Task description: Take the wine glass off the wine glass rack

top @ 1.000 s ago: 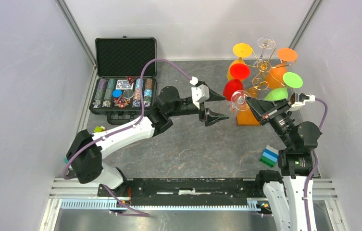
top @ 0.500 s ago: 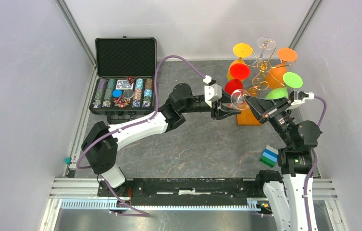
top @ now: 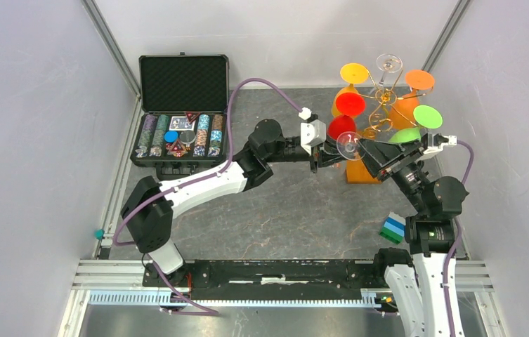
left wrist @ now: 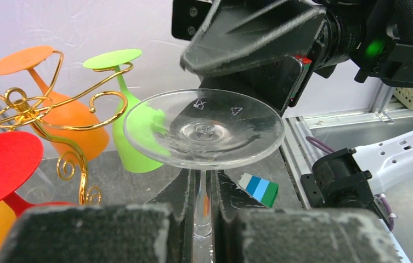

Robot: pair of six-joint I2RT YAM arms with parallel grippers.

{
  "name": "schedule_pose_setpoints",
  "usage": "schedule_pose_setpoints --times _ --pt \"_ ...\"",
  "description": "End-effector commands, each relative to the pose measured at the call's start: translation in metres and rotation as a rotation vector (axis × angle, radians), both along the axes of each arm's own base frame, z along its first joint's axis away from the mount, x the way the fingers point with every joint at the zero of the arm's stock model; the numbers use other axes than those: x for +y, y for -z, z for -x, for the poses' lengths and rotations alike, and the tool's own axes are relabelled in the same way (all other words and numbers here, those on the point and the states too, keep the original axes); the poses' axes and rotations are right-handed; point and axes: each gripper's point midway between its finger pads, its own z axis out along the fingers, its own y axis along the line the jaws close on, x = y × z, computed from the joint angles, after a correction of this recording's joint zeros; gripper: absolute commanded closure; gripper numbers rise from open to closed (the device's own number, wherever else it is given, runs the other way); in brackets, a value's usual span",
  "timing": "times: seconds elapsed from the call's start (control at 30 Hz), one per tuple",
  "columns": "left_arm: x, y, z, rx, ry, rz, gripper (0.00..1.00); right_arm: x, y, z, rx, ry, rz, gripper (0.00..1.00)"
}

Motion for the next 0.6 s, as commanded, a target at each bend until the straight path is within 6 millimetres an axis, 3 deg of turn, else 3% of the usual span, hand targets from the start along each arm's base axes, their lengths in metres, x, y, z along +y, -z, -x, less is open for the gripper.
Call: schedule_pose_setpoints --times 0.0,0.07,0.1,0.3,0.43,0.57 --pt "0.008 -0.036 0.005 0.031 -0.036 0.090 0.98 -0.001 -0.012 0.001 -0.103 0.029 0.066 0.26" --pt "0.016 -0.045 -0.002 0.077 -0.105 0.116 0.98 -0.005 -0.011 -0.002 -0.118 0.069 0.117 0.06" --pt "0.021 -0.049 -0.006 0.107 -0.143 0.126 0.98 -0.007 -0.010 -0.003 -0.132 0.089 0.146 0.02" --pt "0.064 -0.078 -0.048 0.403 -0.480 0.192 0.98 -0.009 -0.004 -0.001 -0.232 0.127 0.236 0.02" --pt "0.089 -0.112 -0.062 0.526 -0.619 0.236 0.98 -0.003 -0.012 0.008 -0.352 0.115 0.249 0.02" --pt "0.120 -0.146 -0.065 0.649 -0.673 0.439 0.98 0.010 -0.018 0.018 -0.399 0.057 0.230 0.02"
